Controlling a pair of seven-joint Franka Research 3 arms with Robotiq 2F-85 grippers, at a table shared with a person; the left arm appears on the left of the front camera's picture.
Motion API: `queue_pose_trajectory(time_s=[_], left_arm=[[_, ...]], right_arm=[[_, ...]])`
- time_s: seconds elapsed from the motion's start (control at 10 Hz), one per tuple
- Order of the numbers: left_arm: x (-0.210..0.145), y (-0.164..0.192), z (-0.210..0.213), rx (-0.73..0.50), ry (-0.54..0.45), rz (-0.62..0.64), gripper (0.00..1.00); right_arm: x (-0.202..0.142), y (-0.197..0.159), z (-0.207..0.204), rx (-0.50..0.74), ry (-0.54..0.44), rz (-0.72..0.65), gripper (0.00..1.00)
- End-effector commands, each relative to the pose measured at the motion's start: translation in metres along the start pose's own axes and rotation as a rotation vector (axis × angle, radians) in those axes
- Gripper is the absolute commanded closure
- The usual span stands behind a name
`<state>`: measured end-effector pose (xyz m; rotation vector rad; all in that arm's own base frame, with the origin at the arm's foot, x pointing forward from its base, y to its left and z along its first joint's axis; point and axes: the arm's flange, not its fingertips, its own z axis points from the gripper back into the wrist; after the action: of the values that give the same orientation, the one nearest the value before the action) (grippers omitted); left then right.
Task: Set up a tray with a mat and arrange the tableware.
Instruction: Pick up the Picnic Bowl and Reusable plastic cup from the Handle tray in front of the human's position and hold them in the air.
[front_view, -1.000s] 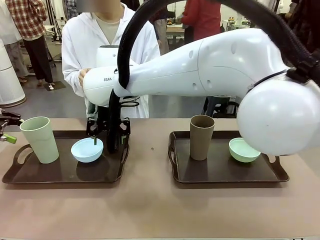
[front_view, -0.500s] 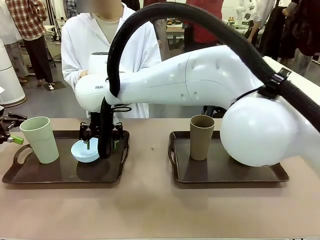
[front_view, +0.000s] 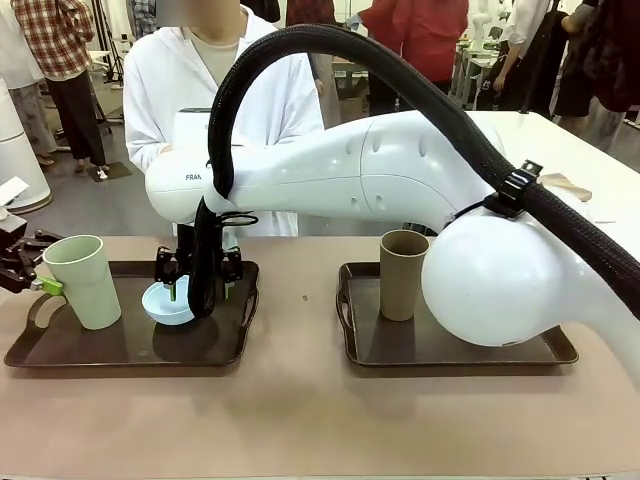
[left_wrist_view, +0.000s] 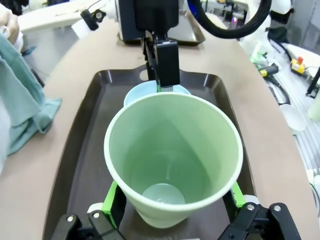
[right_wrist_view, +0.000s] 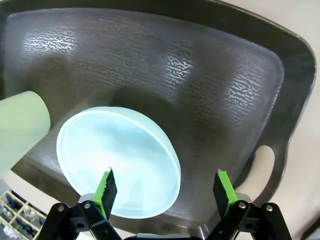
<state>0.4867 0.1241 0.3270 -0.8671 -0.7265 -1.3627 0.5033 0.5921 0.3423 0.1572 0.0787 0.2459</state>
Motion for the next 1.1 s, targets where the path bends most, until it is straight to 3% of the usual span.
queue_pose_trajectory(time_s=[0.0, 1.0], left_arm=[[0.004, -0.001, -0.009, -0.025, 0.024, 0.018, 0.00], [-0.014, 0.015, -0.049, -0.078, 0.016, -0.043, 0.00]], right_arm=[[0.016, 0.011, 0.004, -0.013, -0.008, -0.005, 0.00], [0.021, 0.011, 0.001, -0.001, -0.004, 0.005, 0.00]])
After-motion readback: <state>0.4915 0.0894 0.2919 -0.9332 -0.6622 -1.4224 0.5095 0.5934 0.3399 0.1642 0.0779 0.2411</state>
